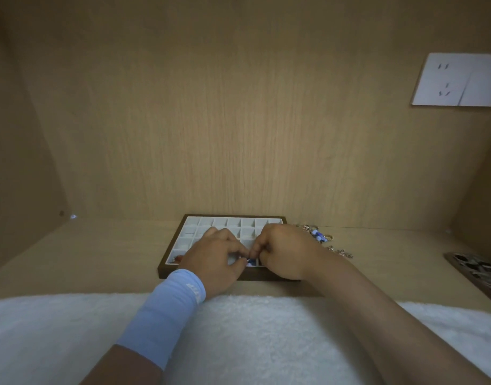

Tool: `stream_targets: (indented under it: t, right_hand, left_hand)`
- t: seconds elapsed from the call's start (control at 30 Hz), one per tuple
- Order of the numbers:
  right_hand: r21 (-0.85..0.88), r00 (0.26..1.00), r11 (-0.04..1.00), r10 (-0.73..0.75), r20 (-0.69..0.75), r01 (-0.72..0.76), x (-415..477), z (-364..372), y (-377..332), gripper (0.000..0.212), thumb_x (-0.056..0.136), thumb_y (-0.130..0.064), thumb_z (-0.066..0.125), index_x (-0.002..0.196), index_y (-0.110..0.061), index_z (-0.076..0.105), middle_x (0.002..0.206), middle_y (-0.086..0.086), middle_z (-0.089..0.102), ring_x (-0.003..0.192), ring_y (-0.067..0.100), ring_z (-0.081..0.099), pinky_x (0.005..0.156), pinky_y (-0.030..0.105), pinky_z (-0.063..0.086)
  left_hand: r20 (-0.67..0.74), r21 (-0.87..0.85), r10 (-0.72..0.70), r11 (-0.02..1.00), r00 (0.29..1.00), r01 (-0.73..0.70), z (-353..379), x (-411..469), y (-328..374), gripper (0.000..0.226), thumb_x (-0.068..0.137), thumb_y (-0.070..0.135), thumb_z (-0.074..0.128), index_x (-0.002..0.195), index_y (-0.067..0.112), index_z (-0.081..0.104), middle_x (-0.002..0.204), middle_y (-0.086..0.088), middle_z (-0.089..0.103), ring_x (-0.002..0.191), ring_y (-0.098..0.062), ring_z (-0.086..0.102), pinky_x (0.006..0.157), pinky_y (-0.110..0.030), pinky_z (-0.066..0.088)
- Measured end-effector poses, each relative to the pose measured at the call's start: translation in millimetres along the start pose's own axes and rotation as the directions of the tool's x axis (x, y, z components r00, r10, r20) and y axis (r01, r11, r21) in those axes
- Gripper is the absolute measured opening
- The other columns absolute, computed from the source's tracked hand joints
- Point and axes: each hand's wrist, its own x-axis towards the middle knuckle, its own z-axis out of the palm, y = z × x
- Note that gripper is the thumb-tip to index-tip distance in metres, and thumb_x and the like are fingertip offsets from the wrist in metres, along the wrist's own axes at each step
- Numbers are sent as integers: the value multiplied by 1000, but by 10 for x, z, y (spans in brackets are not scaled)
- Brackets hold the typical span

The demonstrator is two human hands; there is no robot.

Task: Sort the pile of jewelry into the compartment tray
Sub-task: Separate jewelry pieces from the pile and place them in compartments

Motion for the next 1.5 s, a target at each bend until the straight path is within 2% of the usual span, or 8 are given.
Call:
stream_targets:
  t: [0.23,0.43,0.73,0.97,1.1,1.27,1.4,1.5]
  right_hand:
    - [130,948,969,236,-216,-211,-39,-290,513,25,93,-15,52,98,-29,72,94,-11,66,81,14,63,71,26,47]
    - [-1,884,907,411,-221,-422,-155,-326,1125,37,93,-15,59,124,-33,67,127,-6,67,115,18,62,90,27,47]
    - [95,925,935,352,-140,-342,-108,-179,1240,30,83,-25,65,111,-35,74,107,-5,75,102,20,68,90,32,53]
    - [-1,945,954,297,-135,-299,-97,-196,1183,41,89,-19,57,126,-32,67,118,0,71,114,25,63,98,35,48]
    - [9,941,945,325,-93,-326,-90,-225,1189,33,86,-20,64,112,-36,74,104,-3,74,104,19,66,86,26,46]
    - [243,938,922,333,-101,-301,-102,-259,1212,25,86,-7,65,85,-31,74,71,-6,70,75,13,67,73,26,53]
    - [573,936,794,330,-127,-202,-145,-399,1076,23,94,1,58,107,-13,71,80,2,63,71,21,67,64,35,58]
    - [660,955,742,270,-127,-122,-158,-470,997,24,93,1,62,114,-9,69,81,4,63,72,19,64,69,34,54]
  left_hand:
    - [-49,-75,-14,997,999,11,20,105,191,22,93,36,58,115,36,61,111,15,56,109,-7,47,98,-30,44]
    - [-24,-114,53,992,998,-56,298,541,567,24,92,32,57,116,33,62,119,10,59,116,-12,47,101,-30,40]
    - [54,-3,81,997,995,-81,728,814,787,39,91,39,53,129,34,56,128,6,55,125,-19,40,106,-38,37]
    - [17,-8,97,995,995,-97,720,756,789,37,94,34,50,130,32,55,134,8,54,127,-16,38,107,-36,34]
    - [22,-2,91,996,996,-91,714,740,804,35,95,33,49,129,31,57,132,7,56,126,-17,39,107,-36,36]
    - [-9,-60,85,995,996,-85,713,736,794,32,93,34,54,124,31,61,122,8,61,121,-15,43,103,-34,39]
    - [-36,-307,3,952,999,-14,687,738,766,33,89,40,61,122,36,61,110,16,67,111,-7,52,97,-29,44]
    - [-33,-538,-98,840,995,65,629,737,767,24,89,35,65,113,33,66,96,17,70,98,-2,62,90,-24,48]
